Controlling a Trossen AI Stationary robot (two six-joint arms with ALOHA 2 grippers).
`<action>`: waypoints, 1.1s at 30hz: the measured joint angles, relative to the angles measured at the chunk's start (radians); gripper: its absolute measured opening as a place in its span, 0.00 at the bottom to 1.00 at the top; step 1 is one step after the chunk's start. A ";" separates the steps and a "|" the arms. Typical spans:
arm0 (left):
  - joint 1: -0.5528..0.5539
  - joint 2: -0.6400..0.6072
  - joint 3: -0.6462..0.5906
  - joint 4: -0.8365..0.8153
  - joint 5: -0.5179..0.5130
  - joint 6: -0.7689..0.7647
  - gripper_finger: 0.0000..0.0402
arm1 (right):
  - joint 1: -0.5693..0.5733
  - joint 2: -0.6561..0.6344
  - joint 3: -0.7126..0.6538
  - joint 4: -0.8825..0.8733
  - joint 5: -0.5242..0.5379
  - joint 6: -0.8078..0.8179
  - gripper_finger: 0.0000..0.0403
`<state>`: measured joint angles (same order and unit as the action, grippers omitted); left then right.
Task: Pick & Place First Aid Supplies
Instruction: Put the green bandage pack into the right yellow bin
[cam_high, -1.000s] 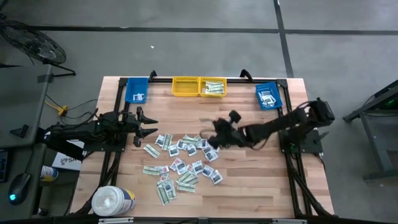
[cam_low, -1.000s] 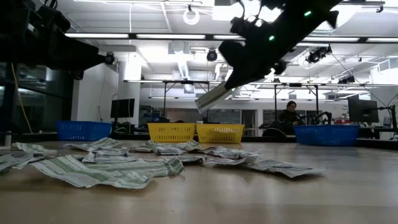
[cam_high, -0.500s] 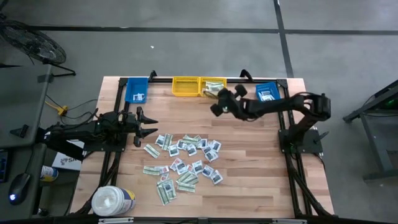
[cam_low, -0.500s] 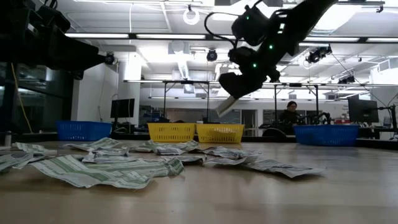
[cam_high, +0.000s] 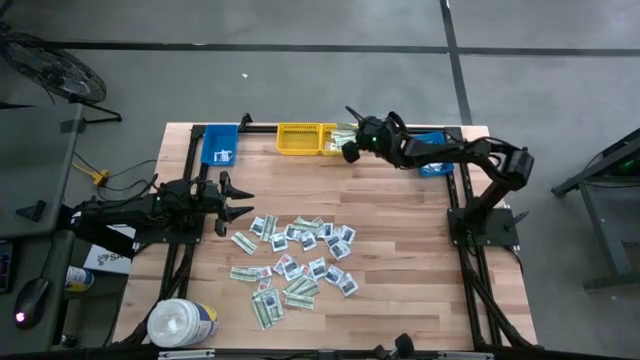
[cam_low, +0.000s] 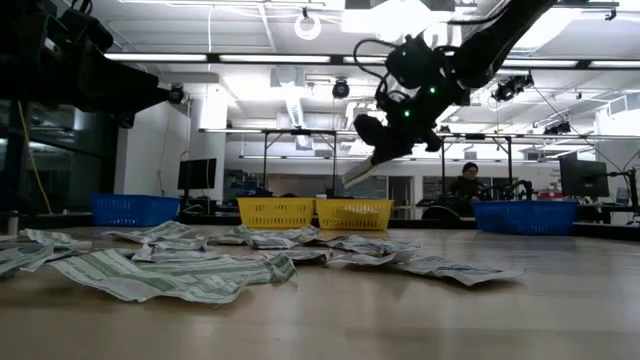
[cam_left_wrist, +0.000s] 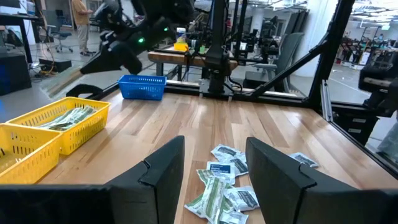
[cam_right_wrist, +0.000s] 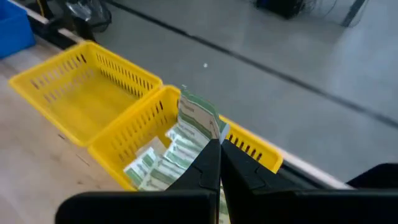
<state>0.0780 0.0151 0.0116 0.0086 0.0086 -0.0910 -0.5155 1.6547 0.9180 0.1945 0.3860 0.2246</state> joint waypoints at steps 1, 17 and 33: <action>0.000 0.000 0.000 0.000 0.000 0.000 0.43 | -0.010 0.010 0.000 0.002 -0.025 0.009 0.00; 0.000 0.000 0.000 0.000 0.000 0.000 0.43 | -0.087 0.132 0.000 0.102 -0.227 0.198 0.00; 0.000 0.000 0.000 0.000 0.000 0.000 0.43 | -0.087 0.132 0.000 0.100 -0.259 0.221 0.17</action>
<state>0.0780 0.0152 0.0116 0.0086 0.0085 -0.0911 -0.6022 1.7870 0.9180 0.2945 0.1272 0.4458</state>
